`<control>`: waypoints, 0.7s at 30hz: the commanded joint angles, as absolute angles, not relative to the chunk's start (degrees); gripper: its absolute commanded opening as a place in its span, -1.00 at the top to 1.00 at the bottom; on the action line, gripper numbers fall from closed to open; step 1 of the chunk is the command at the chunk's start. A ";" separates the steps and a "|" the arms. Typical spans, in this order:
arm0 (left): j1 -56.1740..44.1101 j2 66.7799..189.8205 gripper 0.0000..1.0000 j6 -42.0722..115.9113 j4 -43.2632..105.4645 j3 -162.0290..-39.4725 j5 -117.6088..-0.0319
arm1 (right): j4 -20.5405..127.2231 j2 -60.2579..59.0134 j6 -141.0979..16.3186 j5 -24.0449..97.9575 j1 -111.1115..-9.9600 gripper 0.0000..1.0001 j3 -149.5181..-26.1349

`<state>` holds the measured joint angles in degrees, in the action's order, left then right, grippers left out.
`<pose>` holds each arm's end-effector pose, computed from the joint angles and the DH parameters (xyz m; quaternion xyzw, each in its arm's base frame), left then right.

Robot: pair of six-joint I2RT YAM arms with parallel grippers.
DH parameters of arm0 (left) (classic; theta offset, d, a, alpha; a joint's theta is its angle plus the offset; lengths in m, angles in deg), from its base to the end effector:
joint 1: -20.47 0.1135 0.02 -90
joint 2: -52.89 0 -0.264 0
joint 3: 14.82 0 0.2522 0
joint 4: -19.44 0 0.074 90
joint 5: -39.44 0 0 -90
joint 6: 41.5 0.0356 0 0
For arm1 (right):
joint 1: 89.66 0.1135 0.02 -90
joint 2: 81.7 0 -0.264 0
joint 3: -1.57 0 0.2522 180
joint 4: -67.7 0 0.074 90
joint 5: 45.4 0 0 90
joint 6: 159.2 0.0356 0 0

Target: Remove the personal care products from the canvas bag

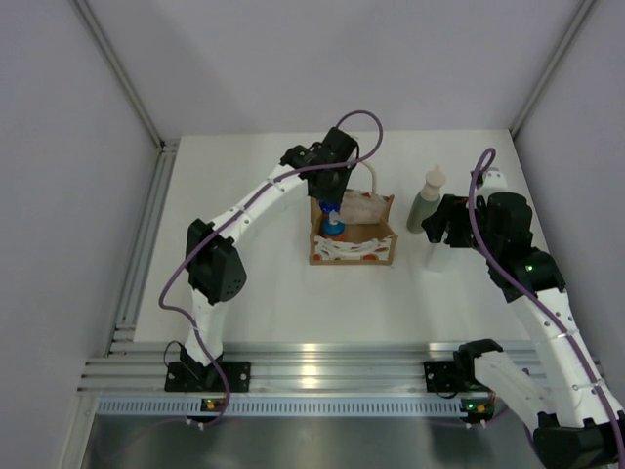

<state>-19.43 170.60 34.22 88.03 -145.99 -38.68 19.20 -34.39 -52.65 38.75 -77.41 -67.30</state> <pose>0.3501 -0.2832 0.3166 0.1802 0.9322 -0.0478 0.3103 0.1684 0.0403 0.3507 0.0053 0.8517 0.1720 0.4950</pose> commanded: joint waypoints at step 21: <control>-19.43 165.13 1.00 33.12 86.47 -153.74 -36.15 | 20.19 -34.95 -53.21 38.53 -76.57 -0.35 -67.30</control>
<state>-19.43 170.47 33.41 89.04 -149.90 -38.02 19.20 -34.42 -52.65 38.77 -77.41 -67.30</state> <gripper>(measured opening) 0.387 0.673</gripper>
